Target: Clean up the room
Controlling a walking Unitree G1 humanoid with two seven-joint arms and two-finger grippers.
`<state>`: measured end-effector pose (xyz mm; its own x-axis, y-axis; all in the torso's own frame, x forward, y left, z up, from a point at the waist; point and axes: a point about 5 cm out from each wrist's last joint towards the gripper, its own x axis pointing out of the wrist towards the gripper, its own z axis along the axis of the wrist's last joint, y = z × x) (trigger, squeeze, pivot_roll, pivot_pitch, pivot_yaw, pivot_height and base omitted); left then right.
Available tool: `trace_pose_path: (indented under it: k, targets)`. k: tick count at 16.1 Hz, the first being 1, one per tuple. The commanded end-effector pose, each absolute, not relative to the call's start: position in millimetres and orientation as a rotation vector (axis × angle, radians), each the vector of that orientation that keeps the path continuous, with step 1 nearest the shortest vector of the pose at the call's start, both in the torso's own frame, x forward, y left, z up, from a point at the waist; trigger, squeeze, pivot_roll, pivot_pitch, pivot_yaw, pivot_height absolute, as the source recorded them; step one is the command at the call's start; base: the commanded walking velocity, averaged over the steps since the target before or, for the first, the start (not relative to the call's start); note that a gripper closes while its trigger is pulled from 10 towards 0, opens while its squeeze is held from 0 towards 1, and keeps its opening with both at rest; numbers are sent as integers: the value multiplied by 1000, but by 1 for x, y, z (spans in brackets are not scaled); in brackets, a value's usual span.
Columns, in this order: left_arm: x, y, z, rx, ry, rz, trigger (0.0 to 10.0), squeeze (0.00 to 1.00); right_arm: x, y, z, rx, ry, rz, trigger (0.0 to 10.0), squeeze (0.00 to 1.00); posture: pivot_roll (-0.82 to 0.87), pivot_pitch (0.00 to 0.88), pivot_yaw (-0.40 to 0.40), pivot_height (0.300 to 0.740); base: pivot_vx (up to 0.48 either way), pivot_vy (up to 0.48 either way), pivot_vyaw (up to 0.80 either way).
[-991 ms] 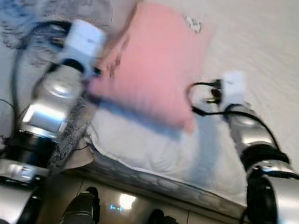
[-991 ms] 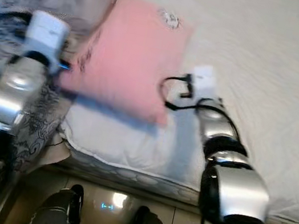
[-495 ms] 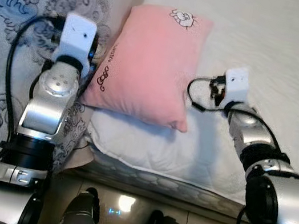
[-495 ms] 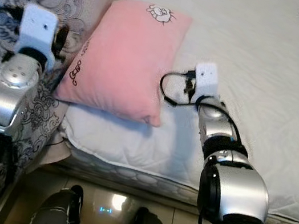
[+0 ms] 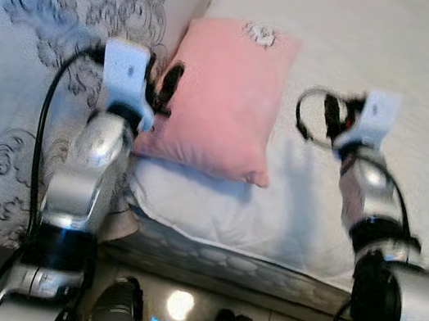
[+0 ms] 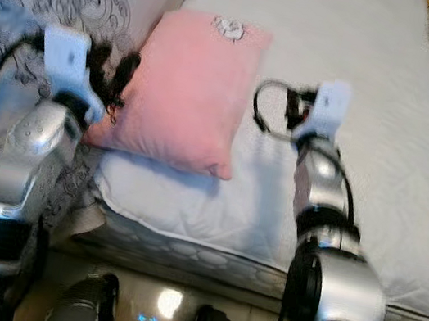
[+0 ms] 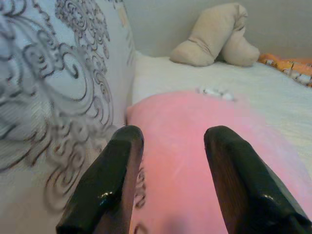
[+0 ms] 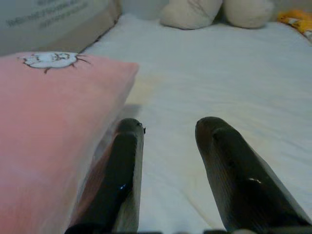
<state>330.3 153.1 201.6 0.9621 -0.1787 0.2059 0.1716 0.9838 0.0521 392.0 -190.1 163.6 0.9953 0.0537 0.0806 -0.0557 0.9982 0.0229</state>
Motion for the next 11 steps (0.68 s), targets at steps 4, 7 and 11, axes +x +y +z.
trace_pose_path:
  k: [4, 7, 11]
  targets:
    - [332, 148, 183, 139, -153, -217, 10000, 0, 390, -193, 183, 7, -166, 75, 10000, 0, -10, 58, -8, 740, 0, 0, 0]
    - [338, 135, 189, 108, -178, -253, 10000, 0, 390, -197, 185, 27, -142, 57, 10000, 0, -12, 42, 3, 740, 0, 0, 0]
    - [338, 149, 174, 72, -110, -197, 10000, 0, 377, -207, 179, -47, -152, 17, 10000, 0, -39, 11, 24, 740, 0, 0, 0]
